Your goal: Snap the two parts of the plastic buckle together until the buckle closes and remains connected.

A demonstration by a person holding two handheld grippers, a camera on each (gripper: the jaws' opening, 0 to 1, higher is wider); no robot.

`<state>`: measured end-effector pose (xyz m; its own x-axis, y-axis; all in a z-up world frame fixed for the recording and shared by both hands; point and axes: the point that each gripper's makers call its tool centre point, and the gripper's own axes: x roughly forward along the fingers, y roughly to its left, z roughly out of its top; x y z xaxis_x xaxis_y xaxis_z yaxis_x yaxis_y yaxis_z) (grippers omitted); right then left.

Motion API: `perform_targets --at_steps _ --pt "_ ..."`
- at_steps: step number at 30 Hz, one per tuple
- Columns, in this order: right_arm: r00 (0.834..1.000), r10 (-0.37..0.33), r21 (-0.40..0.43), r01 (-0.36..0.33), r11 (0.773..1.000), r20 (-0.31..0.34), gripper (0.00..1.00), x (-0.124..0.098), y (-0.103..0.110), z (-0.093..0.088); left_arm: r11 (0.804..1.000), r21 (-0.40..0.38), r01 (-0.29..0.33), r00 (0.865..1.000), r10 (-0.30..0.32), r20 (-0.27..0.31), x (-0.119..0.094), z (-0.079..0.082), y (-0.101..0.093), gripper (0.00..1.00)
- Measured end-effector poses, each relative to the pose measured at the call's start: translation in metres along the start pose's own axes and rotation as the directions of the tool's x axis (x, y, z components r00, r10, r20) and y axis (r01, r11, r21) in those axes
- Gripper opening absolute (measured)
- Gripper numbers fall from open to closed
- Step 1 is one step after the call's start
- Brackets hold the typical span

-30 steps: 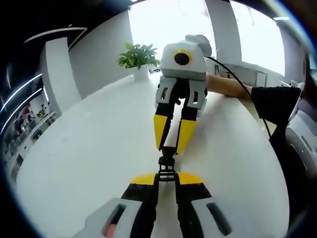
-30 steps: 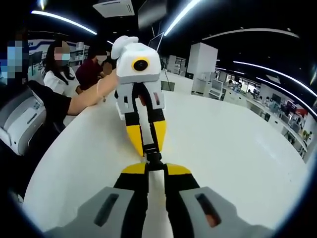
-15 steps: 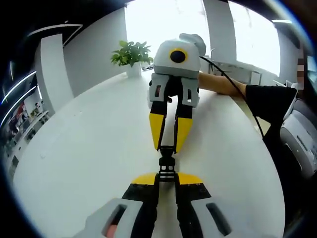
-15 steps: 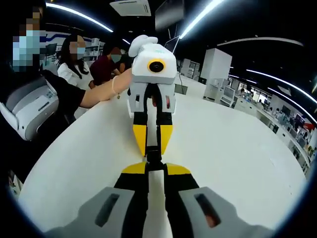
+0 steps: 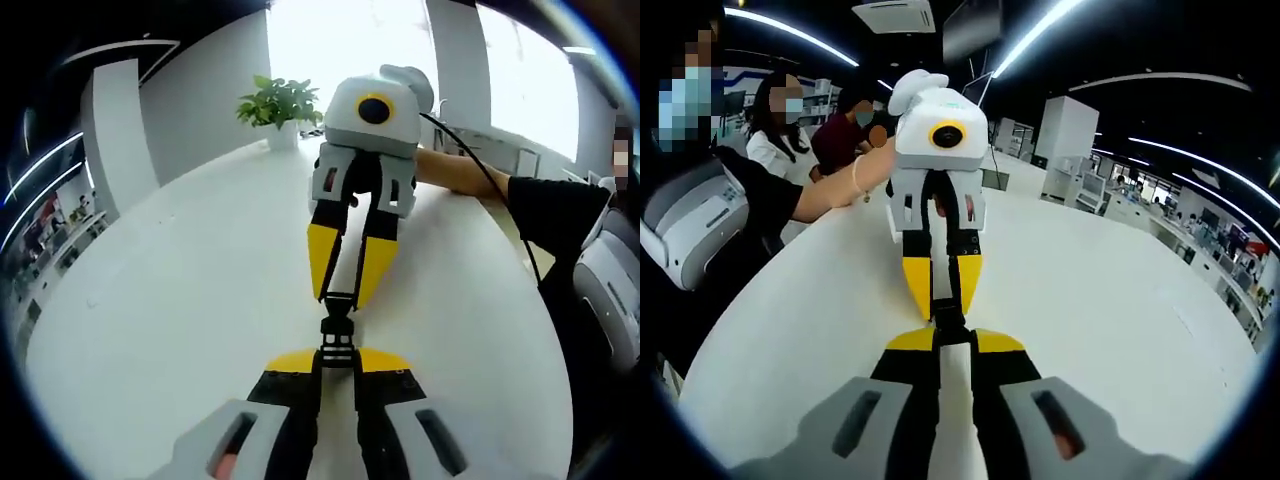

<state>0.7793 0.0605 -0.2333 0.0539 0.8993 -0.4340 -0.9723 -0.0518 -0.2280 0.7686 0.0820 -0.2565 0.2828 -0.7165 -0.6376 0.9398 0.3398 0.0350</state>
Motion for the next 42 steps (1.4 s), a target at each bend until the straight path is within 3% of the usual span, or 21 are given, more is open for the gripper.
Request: perform_targets --at_steps 5,12,20,24,34,42 --pt "1.000 -0.008 -0.004 0.008 1.000 -0.001 0.10 0.002 0.000 0.000 1.000 -0.003 -0.001 1.000 0.001 -0.004 -0.001 0.000 0.000 0.11" --pt "0.997 0.071 -0.063 -0.069 0.996 0.022 0.10 -0.003 0.013 0.005 0.998 0.060 0.030 0.999 -0.030 -0.014 0.000 0.001 -0.012 0.10" --pt "0.984 0.149 -0.086 -0.141 0.986 0.093 0.10 -0.010 0.029 0.025 0.993 0.093 0.079 0.997 -0.077 -0.021 0.003 0.004 -0.029 0.11" --pt "0.988 0.144 -0.118 -0.135 0.984 0.065 0.10 -0.010 0.032 0.024 0.992 0.094 0.082 0.997 -0.081 -0.021 0.003 0.003 -0.029 0.11" --pt "0.994 0.106 -0.072 -0.104 0.992 0.025 0.11 -0.005 0.021 0.009 0.997 0.063 0.039 0.999 -0.037 -0.025 0.001 0.001 -0.020 0.11" --pt "0.996 0.088 -0.087 -0.090 0.992 -0.035 0.11 0.002 0.019 -0.004 0.998 0.061 0.018 0.999 -0.016 -0.034 -0.001 0.000 -0.018 0.11"
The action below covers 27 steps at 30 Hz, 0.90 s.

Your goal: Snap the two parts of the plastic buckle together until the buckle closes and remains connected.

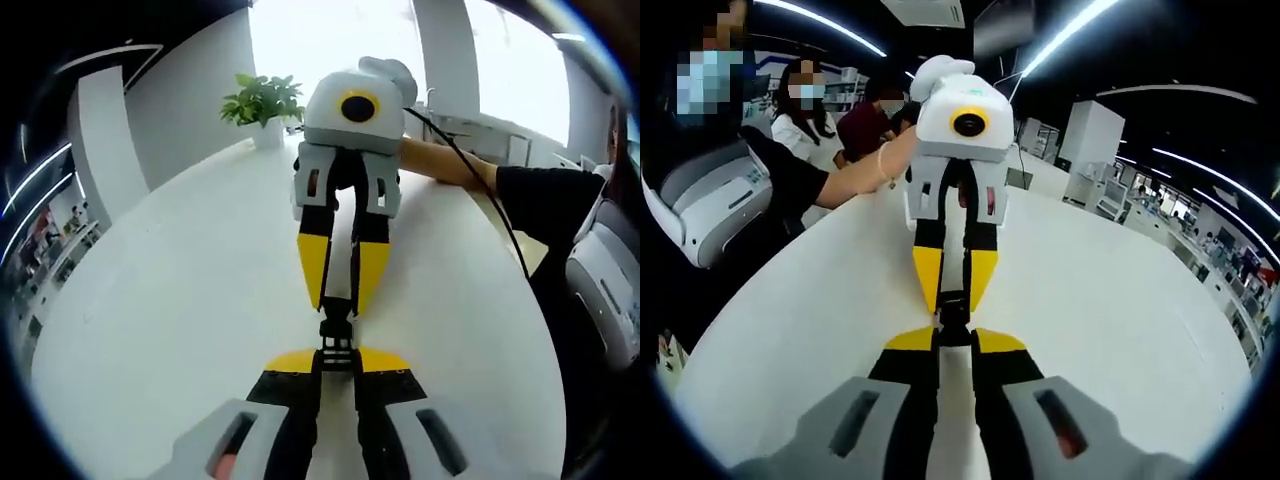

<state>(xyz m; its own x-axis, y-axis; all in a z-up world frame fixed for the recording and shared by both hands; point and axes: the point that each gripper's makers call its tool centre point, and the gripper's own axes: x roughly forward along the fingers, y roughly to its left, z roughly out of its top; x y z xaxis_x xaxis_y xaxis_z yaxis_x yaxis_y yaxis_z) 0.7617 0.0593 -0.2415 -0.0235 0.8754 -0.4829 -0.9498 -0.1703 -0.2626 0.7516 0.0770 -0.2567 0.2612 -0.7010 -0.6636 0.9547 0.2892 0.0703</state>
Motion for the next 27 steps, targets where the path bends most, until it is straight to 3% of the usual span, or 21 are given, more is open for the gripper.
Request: perform_targets --at_steps 3,11,15,18,22,27 --pt "1.000 0.004 0.009 -0.004 1.000 -0.028 0.12 0.0022 0.0013 -0.0063 1.000 -0.001 0.000 1.000 0.000 -0.001 -0.0001 0.0001 -0.0013 0.11" --pt "0.997 -0.039 0.010 0.039 0.999 -0.068 0.12 0.0056 -0.0040 -0.0021 1.000 0.013 -0.022 1.000 0.023 -0.016 -0.0017 -0.0008 -0.0003 0.11" --pt "0.995 -0.035 -0.105 0.026 0.994 -0.092 0.11 0.0056 -0.0029 -0.0010 0.997 0.070 -0.027 0.999 0.029 -0.025 -0.0028 -0.0007 -0.0018 0.11" --pt "0.993 -0.009 -0.066 0.001 0.998 -0.119 0.11 0.0065 -0.0035 -0.0016 0.997 0.070 -0.025 0.999 0.026 -0.025 -0.0027 -0.0007 -0.0017 0.11" --pt "0.992 -0.016 -0.117 0.001 0.993 -0.129 0.10 0.0074 -0.0024 -0.0009 0.997 0.073 -0.022 0.999 0.024 -0.025 -0.0027 -0.0006 -0.0011 0.11" --pt "0.992 -0.008 -0.094 -0.004 0.996 -0.126 0.10 0.0069 -0.0035 -0.0024 0.998 0.054 -0.018 1.000 0.019 -0.021 -0.0023 -0.0004 -0.0001 0.11"
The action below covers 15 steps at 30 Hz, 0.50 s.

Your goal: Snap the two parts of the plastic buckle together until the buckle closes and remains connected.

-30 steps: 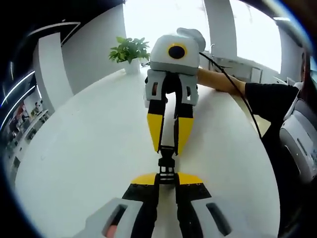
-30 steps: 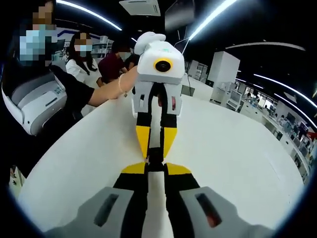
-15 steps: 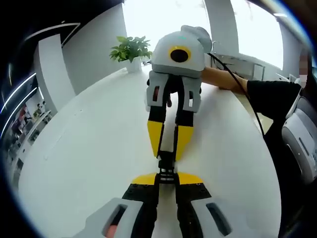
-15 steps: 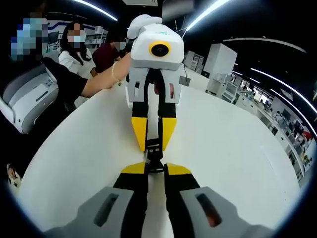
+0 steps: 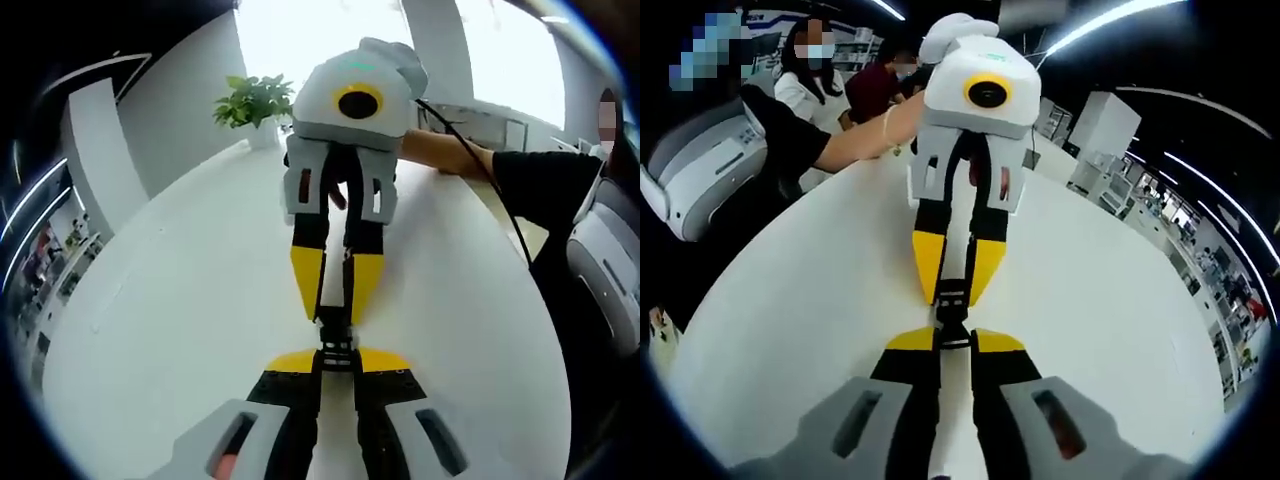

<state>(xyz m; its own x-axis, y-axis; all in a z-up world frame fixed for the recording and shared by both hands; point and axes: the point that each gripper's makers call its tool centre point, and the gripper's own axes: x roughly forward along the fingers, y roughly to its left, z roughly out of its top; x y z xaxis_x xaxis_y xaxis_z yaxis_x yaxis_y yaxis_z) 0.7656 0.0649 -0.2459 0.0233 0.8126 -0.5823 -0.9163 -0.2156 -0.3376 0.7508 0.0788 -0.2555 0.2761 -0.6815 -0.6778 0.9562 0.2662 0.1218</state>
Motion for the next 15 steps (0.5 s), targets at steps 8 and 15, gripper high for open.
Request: perform_targets --at_steps 8,15 --pt "1.000 -0.001 0.034 0.001 0.999 0.018 0.10 0.0012 0.0007 0.0000 1.000 -0.010 -0.007 1.000 0.007 -0.003 0.0008 0.0002 0.0000 0.10" --pt "0.999 -0.040 0.106 0.038 0.994 0.016 0.09 0.0043 -0.0036 -0.0004 0.999 -0.022 -0.037 0.999 0.037 -0.011 0.0006 -0.0010 0.0034 0.10"
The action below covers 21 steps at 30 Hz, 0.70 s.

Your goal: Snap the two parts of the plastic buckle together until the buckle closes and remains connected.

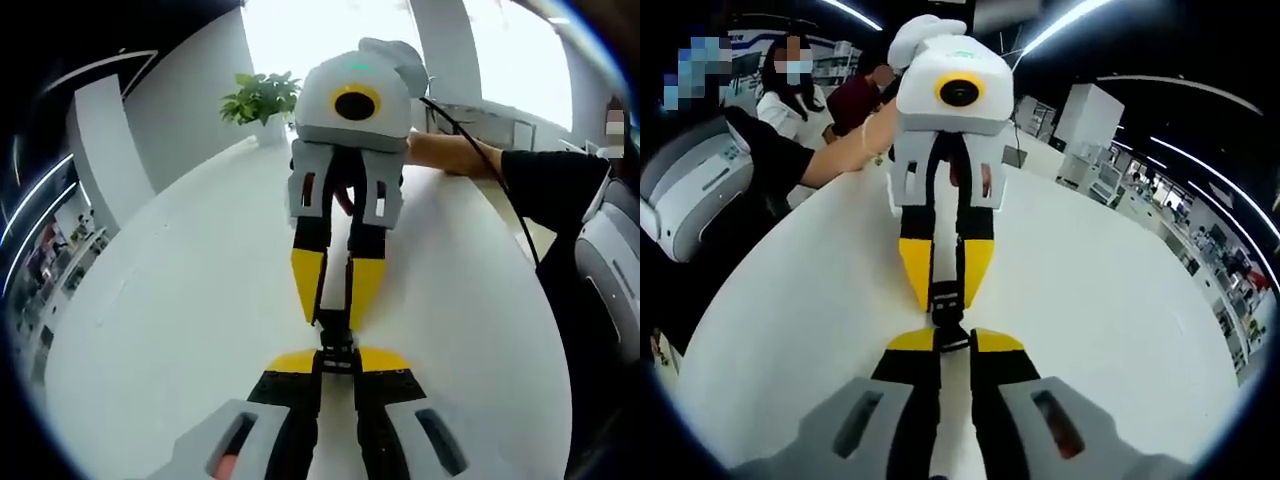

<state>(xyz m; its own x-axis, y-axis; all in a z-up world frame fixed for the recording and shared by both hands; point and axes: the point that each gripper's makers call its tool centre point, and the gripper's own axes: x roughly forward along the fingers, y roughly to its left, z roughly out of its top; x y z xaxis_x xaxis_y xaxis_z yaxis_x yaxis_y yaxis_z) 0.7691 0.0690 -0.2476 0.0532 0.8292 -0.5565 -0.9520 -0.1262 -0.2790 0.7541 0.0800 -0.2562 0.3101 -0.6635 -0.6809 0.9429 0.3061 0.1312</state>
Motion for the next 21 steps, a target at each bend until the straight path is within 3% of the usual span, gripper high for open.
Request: perform_targets --at_steps 21 --pt "0.998 -0.064 0.132 0.061 0.989 0.018 0.08 0.006 -0.020 -0.002 0.996 -0.056 -0.065 0.998 0.065 0.003 0.002 0.001 0.016 0.10"
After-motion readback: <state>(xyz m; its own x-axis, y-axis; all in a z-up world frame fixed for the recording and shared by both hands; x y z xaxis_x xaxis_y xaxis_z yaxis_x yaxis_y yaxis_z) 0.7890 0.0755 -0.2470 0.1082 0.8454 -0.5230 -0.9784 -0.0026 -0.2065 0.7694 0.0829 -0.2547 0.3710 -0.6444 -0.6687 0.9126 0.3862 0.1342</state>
